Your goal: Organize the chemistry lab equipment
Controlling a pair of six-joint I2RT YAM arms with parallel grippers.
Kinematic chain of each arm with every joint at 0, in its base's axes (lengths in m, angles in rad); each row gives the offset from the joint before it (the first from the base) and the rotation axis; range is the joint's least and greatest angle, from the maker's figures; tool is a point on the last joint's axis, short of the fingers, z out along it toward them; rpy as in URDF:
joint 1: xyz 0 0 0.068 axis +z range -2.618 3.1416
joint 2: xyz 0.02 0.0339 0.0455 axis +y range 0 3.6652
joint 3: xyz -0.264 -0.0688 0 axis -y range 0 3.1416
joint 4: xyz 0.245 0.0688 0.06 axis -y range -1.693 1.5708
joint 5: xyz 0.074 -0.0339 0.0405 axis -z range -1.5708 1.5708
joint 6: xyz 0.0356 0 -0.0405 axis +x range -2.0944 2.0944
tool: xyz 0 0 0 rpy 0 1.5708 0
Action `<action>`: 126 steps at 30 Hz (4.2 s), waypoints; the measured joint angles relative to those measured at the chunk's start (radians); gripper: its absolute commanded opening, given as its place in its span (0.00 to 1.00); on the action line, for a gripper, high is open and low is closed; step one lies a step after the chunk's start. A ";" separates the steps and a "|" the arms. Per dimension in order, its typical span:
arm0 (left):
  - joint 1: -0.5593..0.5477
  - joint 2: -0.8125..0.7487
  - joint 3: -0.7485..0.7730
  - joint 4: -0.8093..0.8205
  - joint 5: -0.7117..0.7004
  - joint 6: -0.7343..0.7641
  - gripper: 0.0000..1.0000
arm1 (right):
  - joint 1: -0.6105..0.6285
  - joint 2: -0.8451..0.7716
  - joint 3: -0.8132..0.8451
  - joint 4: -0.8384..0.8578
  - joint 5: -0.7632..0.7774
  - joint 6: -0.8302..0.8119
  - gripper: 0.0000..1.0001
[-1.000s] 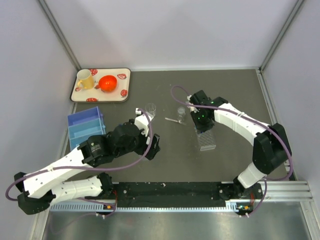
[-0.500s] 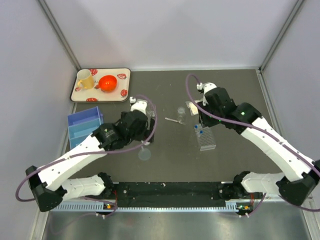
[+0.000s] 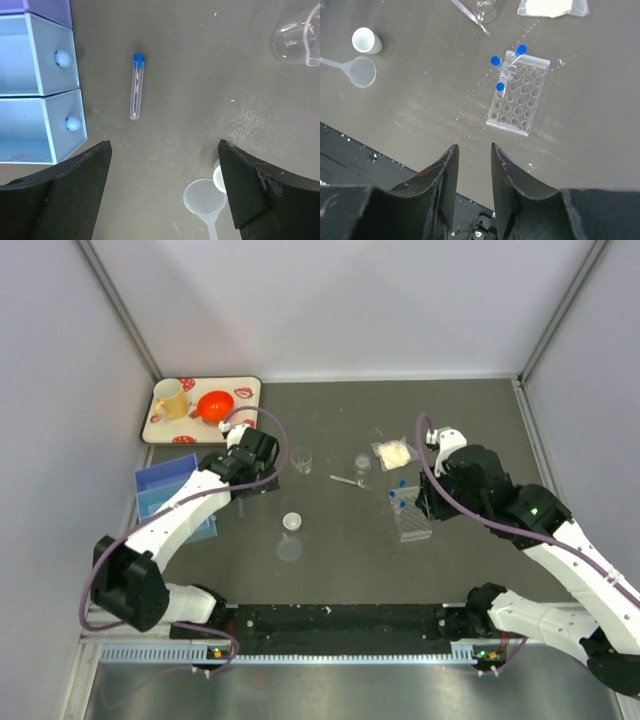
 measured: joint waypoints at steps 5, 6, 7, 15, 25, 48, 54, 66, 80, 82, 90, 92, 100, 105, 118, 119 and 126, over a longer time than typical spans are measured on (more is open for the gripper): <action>0.052 0.088 -0.016 0.048 0.026 -0.049 0.82 | 0.003 -0.055 -0.032 -0.004 -0.036 0.004 0.31; 0.067 0.101 -0.027 0.062 0.040 -0.053 0.80 | 0.003 -0.065 -0.032 -0.007 -0.042 0.006 0.31; 0.083 0.112 -0.039 0.073 0.056 -0.056 0.80 | 0.004 -0.074 -0.032 -0.008 -0.046 0.008 0.31; 0.202 0.198 -0.090 0.134 0.142 -0.016 0.79 | 0.004 -0.121 -0.045 -0.018 -0.071 0.009 0.30; 0.269 0.268 -0.097 0.200 0.271 0.114 0.70 | 0.004 -0.121 -0.047 -0.017 -0.084 0.010 0.30; 0.338 0.343 -0.104 0.251 0.411 0.185 0.11 | 0.004 -0.140 -0.078 -0.021 -0.093 0.022 0.26; 0.340 0.320 -0.124 0.262 0.450 0.185 0.00 | 0.004 -0.138 -0.090 -0.017 -0.093 0.029 0.26; 0.197 -0.032 0.051 0.038 0.664 0.275 0.00 | 0.004 -0.112 -0.106 -0.002 -0.134 0.019 0.35; -0.134 -0.211 0.080 -0.033 1.067 0.461 0.00 | 0.004 -0.096 -0.138 0.130 -0.581 0.003 0.51; -0.203 -0.206 0.061 -0.034 1.110 0.473 0.00 | 0.005 -0.084 -0.155 0.175 -0.672 0.006 0.52; -0.406 -0.214 0.052 -0.023 1.220 0.519 0.01 | 0.092 -0.067 -0.195 0.324 -0.913 0.028 0.52; -0.452 -0.229 0.047 -0.012 1.236 0.531 0.01 | 0.127 -0.067 -0.195 0.348 -0.937 0.030 0.52; -0.535 -0.272 0.022 0.034 1.271 0.549 0.01 | 0.267 -0.049 -0.195 0.401 -0.921 0.036 0.51; -0.554 -0.260 0.016 0.054 1.271 0.549 0.01 | 0.309 -0.016 -0.195 0.429 -0.892 0.037 0.50; -0.567 -0.250 0.016 0.079 1.263 0.547 0.01 | 0.329 0.016 -0.195 0.478 -0.867 0.044 0.39; -0.567 -0.250 0.016 0.080 1.263 0.547 0.01 | 0.332 0.017 -0.195 0.480 -0.867 0.044 0.38; -0.567 -0.249 0.016 0.087 1.258 0.547 0.02 | 0.340 0.019 -0.195 0.488 -0.858 0.047 0.11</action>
